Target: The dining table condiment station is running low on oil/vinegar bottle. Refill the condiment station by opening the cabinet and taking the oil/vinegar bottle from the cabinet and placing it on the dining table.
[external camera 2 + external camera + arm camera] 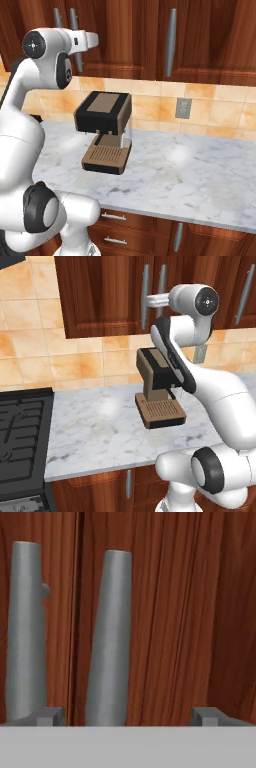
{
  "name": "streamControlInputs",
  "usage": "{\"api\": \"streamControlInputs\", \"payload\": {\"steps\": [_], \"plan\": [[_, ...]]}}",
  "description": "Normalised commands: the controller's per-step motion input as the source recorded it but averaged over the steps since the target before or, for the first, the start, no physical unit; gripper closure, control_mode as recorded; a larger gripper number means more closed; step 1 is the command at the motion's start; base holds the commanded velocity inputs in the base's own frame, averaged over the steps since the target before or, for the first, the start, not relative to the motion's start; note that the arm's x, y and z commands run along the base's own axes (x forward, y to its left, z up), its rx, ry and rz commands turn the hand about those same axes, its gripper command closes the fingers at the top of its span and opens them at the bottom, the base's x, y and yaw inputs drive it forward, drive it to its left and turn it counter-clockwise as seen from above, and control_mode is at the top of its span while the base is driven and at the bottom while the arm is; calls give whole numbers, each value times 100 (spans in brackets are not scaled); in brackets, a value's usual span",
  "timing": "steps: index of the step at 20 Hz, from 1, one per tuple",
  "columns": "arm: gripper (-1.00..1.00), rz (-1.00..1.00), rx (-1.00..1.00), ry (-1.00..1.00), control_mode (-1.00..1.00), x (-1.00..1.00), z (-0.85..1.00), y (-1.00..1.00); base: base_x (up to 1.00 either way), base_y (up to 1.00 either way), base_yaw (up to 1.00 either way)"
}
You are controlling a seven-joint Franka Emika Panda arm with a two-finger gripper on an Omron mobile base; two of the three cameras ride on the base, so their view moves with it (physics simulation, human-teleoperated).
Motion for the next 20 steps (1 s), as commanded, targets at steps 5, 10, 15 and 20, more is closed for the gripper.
{"api": "streamControlInputs", "payload": {"steps": [5,10,15,20], "plan": [[-100,-1,6,0,-100,57,31,16,0,0,0],[100,-7,0,0,-100,56,1,56,0,0,0],[100,-5,0,0,-100,58,0,47,0,0,0],[100,-1,0,0,-100,32,0,46,0,0,0]]}}
